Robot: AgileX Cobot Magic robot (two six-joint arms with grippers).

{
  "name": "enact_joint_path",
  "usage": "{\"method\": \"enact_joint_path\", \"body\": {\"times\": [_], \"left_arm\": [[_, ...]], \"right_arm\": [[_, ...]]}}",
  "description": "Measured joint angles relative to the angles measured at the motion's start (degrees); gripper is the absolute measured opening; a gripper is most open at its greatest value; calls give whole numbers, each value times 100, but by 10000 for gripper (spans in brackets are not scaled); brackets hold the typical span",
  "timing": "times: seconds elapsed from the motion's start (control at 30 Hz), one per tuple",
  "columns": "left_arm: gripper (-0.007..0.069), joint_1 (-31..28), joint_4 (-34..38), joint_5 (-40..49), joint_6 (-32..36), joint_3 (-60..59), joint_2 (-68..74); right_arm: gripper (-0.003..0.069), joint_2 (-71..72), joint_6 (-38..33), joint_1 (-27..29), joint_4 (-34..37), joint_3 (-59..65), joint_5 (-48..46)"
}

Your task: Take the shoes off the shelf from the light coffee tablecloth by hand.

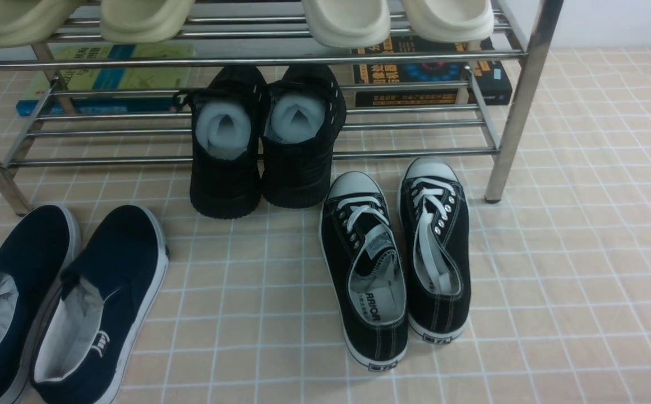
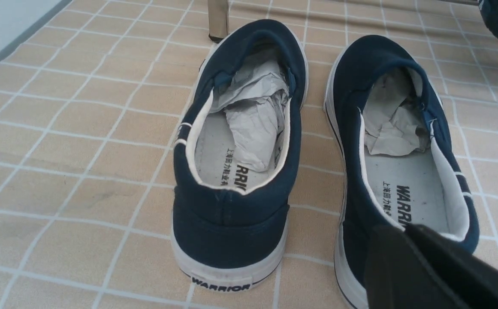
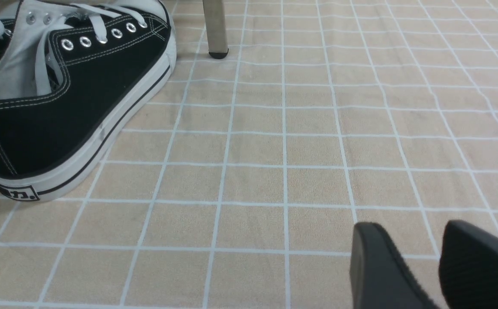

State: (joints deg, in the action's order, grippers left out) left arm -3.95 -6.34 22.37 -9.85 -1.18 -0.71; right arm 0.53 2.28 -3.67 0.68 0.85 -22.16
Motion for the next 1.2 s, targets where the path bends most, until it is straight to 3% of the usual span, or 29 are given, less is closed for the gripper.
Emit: {"method": "enact_joint_path", "body": {"times": [0.33, 1.2], "left_arm": [[65, 417, -1, 0, 0, 0, 0], [92, 417, -1, 0, 0, 0, 0]], "right_arm": [[240, 0, 0, 0, 0, 0, 0], [240, 0, 5, 0, 0, 0, 0]]}}
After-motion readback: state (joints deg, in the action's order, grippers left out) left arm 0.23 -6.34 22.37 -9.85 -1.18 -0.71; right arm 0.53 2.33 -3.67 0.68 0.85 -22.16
